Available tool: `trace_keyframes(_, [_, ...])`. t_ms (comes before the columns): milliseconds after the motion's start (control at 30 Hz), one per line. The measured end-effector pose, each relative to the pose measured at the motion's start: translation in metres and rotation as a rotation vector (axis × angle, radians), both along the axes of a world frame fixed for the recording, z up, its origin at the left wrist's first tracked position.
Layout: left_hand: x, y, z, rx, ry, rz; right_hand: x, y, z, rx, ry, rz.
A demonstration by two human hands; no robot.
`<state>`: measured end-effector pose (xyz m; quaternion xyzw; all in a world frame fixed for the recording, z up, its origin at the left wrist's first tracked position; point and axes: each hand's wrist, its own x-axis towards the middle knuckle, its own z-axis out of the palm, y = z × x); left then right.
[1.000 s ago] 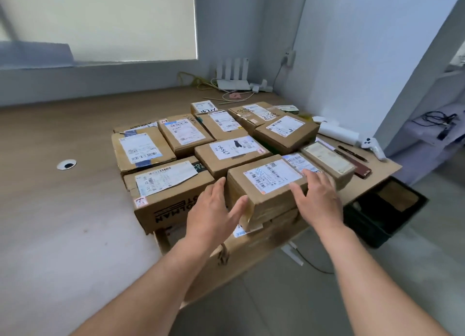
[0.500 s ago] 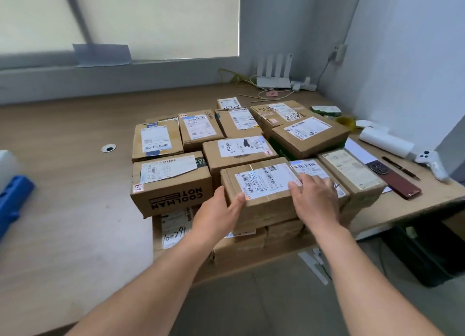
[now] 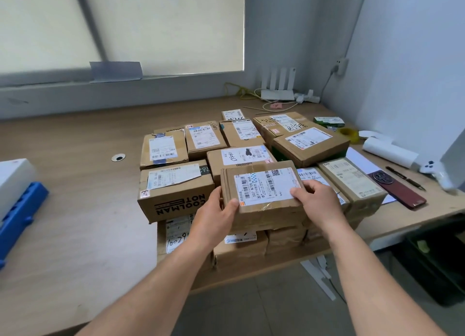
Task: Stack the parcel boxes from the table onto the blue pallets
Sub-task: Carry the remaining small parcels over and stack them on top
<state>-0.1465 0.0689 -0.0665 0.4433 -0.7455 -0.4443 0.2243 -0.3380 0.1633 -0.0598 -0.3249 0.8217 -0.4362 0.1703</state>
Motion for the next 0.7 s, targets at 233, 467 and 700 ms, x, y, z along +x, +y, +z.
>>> trace_keyframes(233, [0.009,-0.001,0.009,0.0,0.162,-0.01,-0.003,0.013,0.011,-0.304,-0.435,0.097])
trace_keyframes(467, [0.025,-0.006,0.018,-0.119,0.237,-0.089,0.001,0.019,0.003,-0.415,-0.573,0.296])
trace_keyframes(700, [0.053,-0.014,0.02,-0.097,0.396,-0.131,0.013,0.01,0.002,-0.456,-0.532,0.434])
